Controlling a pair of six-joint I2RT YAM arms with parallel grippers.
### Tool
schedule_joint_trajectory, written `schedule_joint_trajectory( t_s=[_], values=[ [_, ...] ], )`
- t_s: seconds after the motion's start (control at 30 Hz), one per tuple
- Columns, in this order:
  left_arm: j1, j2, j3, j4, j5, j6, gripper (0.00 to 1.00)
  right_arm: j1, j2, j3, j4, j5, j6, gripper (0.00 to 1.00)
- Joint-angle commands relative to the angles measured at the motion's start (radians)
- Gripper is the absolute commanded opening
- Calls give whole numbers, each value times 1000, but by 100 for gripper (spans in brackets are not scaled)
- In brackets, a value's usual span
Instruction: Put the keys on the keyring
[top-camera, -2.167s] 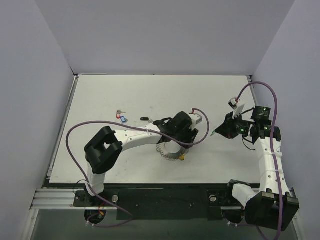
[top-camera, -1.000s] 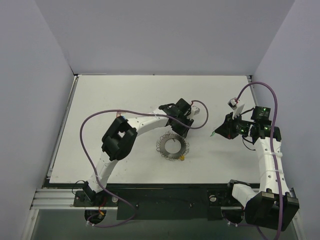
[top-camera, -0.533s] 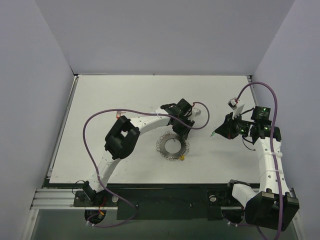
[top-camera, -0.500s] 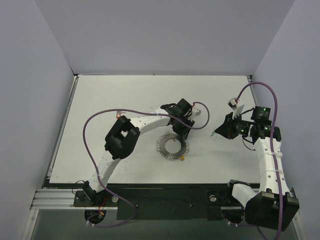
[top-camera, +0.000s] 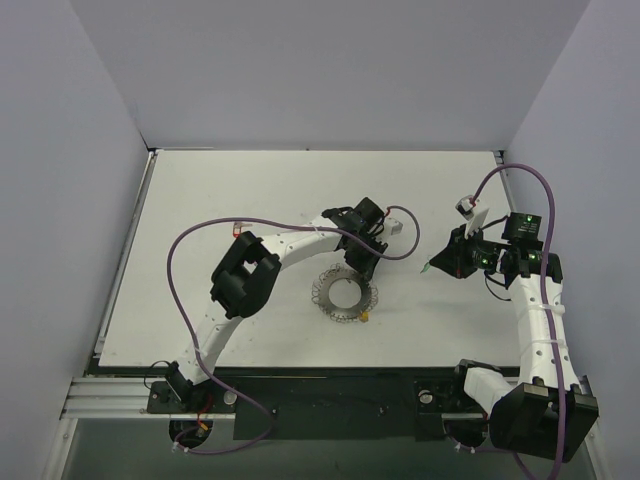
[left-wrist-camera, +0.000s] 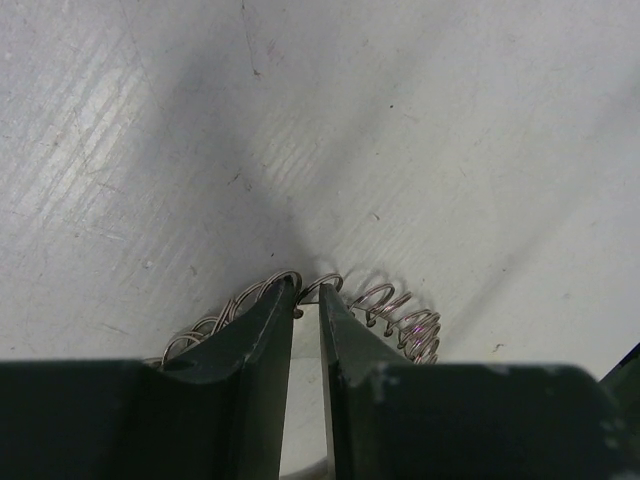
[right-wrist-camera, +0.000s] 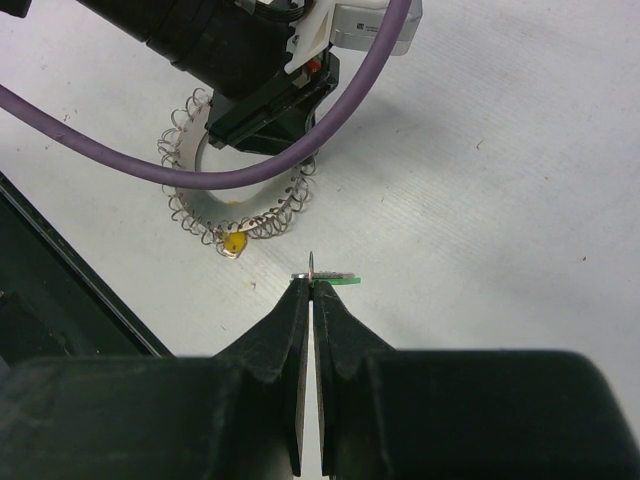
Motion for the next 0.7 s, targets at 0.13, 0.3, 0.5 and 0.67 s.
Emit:
schedule_joint_trajectory(
  t_s=[0.13,0.3,0.5,0.67],
  values=[
    [15,-25,33,1,82,20,21,-7,2,-2,-16,-26,-8,0],
    [19,-34,17,17,88,23,11,-7,2,-2,-16,-28,-8,0],
    [21,-121,-71,124,89,38,0,-7,3,-2,-17,-28,-8,0],
    [29,-221,-241,281,106,18,0,-6,2,-2,-17,-26,-8,0]
  ],
)
